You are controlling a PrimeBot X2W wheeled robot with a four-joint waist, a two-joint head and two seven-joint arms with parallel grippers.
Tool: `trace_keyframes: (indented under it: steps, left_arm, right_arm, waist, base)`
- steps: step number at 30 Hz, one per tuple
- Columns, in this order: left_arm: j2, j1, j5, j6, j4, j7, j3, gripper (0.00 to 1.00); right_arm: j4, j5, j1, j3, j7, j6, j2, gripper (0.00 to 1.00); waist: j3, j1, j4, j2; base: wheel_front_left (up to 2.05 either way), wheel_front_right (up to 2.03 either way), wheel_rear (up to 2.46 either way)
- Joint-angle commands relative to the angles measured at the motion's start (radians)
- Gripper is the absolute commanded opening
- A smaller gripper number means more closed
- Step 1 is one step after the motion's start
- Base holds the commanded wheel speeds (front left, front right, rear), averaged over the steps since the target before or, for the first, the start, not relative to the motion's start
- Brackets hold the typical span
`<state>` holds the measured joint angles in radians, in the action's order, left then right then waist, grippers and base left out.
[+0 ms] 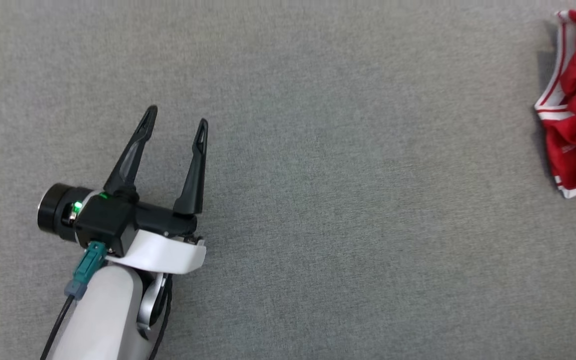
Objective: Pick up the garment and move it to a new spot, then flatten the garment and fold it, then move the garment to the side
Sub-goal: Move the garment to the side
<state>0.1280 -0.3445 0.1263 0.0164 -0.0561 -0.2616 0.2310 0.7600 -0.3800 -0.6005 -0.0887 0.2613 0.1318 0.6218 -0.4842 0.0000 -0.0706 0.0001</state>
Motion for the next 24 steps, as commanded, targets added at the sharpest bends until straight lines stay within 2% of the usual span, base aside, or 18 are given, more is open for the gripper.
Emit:
trace_keyframes:
  steps: [1, 6, 12, 19, 24]
  left_arm:
    - [0.004, 0.026, 0.016, -0.003, -0.004, -0.004, -0.011, 1.0]
    - [0.001, 0.086, 0.034, -0.007, -0.012, -0.004, -0.029, 1.0]
    - [-0.007, 0.161, 0.055, -0.025, -0.016, -0.004, -0.061, 1.0]
    - [-0.014, 0.236, 0.071, -0.048, -0.017, -0.004, -0.099, 1.0]
    - [-0.018, 0.284, 0.081, -0.051, -0.029, -0.004, -0.116, 1.0]
  right_arm:
    - [-0.057, 0.02, 0.051, -0.013, 0.004, -0.002, -0.027, 1.0]
    - [-0.24, 0.045, 0.198, -0.033, 0.003, -0.002, -0.115, 1.0]
    - [-0.414, 0.074, 0.343, 0.01, 0.003, -0.002, -0.221, 1.0]
    - [-0.54, 0.115, 0.443, 0.08, -0.017, -0.002, -0.308, 1.0]
    - [-0.622, 0.141, 0.516, 0.116, -0.049, -0.002, -0.359, 1.0]
  waist:
    - [0.07, 0.0, -0.016, -0.0001]
    - [0.16, 0.0, -0.009, -0.0001]
    - [0.241, 0.0, 0.016, -0.0001]
    - [0.309, 0.0, 0.059, -0.0001]
    - [0.366, 0.0, 0.12, -0.0001]
  base:
    - [0.0, 0.0, 0.0]
    - [0.0, 0.0, 0.0]
    - [0.0, 0.0, 0.0]
    - [0.0, 0.0, 0.0]
    - [0.0, 0.0, 0.0]
